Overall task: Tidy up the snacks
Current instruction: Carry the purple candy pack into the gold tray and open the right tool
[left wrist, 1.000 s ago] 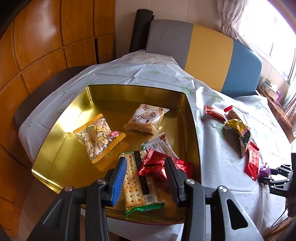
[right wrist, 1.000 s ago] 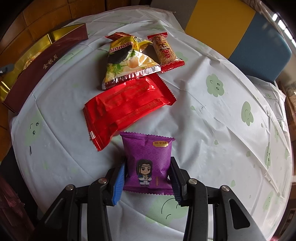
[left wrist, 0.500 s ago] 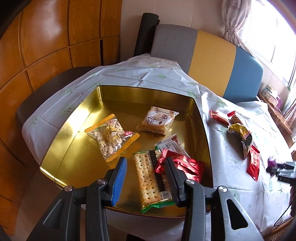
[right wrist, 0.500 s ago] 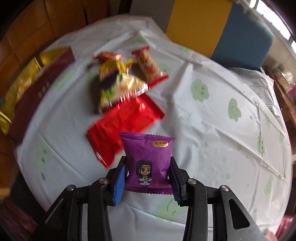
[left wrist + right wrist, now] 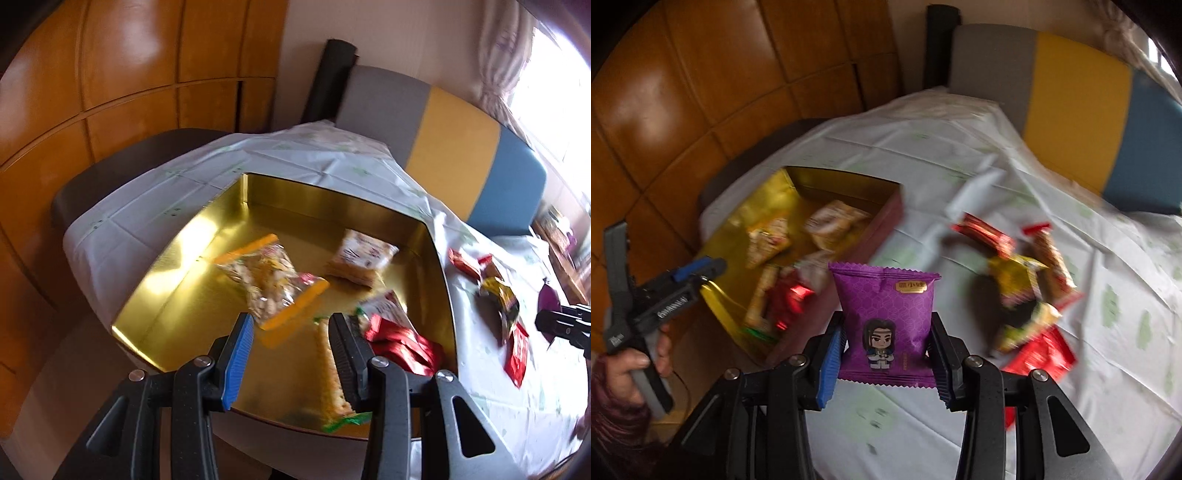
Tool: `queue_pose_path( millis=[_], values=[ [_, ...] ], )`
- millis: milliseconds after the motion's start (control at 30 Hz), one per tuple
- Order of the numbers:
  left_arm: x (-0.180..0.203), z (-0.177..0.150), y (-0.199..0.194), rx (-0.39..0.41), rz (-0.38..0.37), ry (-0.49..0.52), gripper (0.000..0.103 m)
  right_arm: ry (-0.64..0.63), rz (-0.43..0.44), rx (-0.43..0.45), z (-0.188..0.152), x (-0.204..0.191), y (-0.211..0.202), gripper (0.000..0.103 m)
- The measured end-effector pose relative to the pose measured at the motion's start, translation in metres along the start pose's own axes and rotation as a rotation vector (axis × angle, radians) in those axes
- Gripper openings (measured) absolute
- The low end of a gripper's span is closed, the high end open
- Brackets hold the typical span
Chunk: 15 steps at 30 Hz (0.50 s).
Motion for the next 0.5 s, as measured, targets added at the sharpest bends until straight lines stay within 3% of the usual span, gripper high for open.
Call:
queue_pose_path(
  millis=[133,233,267,333,500],
  values=[
    [-0.01,0.003,-0.002,0.011,0.013,-0.025,0.043,-0.018,0.082,0.021,0.021,-0.049,0.008,0.043],
    [-0.014,0.003,-0.001,0.011,0.014,-0.032,0.043,0.004,0.128,0.024,0.036,-0.073,0.027,0.05],
    [-0.014,0.002,-0.001,0.01,0.013,-0.033,0.043,0.008,0.128,0.018,0.038,-0.079,0.036,0.063],
    [-0.015,0.001,0.0,0.005,0.012,-0.034,0.043,0.021,0.095,0.017,0.042,-0.084,0.051,0.075],
    [-0.013,-0.001,0.003,-0.002,0.004,-0.029,0.043,0.033,0.075,-0.004,0.035,-0.086,0.064,0.076]
  ],
)
Point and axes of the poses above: each gripper's, at about its wrist camera, not at the fingertips, and y roughly the way its jaws point, x to its right, z to its top, the point moved 10 cm from there along y, roughly the way its jaws point, and after that the axes turned 13 degrees about -z, right-handed, at the moved point
